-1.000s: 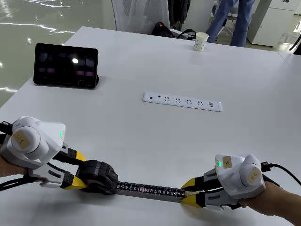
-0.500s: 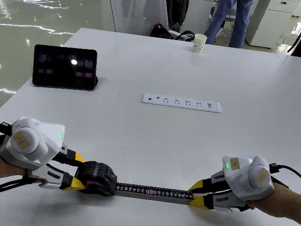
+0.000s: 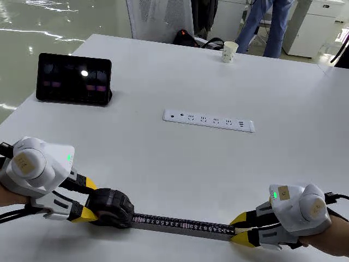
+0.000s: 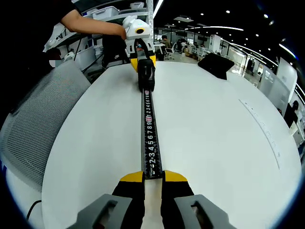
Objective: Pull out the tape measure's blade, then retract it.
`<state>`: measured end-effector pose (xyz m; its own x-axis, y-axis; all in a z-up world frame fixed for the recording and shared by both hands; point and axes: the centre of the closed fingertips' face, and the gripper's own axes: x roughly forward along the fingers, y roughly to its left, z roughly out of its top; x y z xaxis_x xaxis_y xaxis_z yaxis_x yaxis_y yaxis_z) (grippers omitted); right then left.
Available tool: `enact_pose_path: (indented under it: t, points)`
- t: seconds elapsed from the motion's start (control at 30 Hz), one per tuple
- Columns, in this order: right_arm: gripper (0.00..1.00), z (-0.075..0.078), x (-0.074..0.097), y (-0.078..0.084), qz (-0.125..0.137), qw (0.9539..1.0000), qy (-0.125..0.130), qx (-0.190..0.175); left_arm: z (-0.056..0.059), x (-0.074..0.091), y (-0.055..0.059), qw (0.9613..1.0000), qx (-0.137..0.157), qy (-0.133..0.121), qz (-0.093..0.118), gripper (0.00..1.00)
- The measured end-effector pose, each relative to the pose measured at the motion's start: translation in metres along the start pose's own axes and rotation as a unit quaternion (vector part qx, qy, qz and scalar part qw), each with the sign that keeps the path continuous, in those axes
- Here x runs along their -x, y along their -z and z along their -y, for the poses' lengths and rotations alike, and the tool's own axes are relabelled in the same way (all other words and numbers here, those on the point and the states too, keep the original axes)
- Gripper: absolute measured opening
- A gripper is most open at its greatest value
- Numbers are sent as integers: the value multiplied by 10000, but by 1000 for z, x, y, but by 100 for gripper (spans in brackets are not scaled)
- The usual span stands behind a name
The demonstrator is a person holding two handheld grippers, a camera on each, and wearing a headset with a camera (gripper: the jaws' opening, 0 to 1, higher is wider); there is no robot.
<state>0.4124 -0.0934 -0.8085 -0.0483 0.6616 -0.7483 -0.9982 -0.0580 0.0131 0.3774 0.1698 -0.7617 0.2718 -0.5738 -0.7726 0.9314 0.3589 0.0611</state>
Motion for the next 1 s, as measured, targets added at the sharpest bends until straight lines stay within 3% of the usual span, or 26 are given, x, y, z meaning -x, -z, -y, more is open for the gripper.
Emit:
enact_pose_path:
  t: [0.3, 1.0]
  points:
    - [9, 1, 10, 9, -116, 9999, 38, -56, 0, 0, 0, 10000, -11, 9, -21, 22]
    - [11, 4, 8, 11, -392, 9992, -12, 111, 0, -2, -1, 9999, -125, -1, -59, 24]
